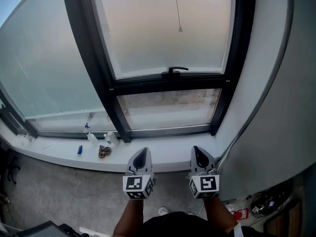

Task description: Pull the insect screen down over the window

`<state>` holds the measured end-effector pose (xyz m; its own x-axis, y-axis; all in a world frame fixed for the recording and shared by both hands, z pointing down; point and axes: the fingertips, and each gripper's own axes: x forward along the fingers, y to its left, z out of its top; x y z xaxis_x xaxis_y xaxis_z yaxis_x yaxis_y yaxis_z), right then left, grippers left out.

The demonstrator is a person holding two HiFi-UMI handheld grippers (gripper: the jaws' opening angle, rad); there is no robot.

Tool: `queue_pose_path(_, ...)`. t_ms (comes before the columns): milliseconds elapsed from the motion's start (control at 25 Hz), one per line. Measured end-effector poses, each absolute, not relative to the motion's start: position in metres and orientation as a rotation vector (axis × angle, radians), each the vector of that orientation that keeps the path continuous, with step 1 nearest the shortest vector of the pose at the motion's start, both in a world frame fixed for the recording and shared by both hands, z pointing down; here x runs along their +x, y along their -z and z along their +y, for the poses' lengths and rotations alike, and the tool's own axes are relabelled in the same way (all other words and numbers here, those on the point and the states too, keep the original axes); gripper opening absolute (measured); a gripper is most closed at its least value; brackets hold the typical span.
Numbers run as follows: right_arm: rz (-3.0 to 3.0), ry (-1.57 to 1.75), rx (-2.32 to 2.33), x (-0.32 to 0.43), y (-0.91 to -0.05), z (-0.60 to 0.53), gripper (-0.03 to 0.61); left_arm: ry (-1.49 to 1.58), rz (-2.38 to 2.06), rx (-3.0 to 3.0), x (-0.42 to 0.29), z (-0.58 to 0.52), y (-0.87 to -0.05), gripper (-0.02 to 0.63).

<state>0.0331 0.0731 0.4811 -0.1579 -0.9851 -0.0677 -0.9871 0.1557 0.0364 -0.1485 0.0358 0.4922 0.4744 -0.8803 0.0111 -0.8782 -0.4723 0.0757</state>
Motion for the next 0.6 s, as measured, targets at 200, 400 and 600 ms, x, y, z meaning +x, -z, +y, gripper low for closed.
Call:
queue_pose_path(200,2.340,-0.115,-2.051,0.024,-0.482,0.063,0.002,0.042,-1.543,2.644,-0.159,0.023,-0.496,0.002)
queue_pose_path(400,2.312,-0.117,-2.083,0.016,-0.483,0.052,0.002,0.038,-1.516,2.665,-0.167,0.006,-0.495,0.002)
queue_pose_path(600,2.308,-0.109,-2.092,0.015,-0.482,0.038,0.002,0.029,-1.498,2.671,-0.165,-0.006,-0.496,0.002)
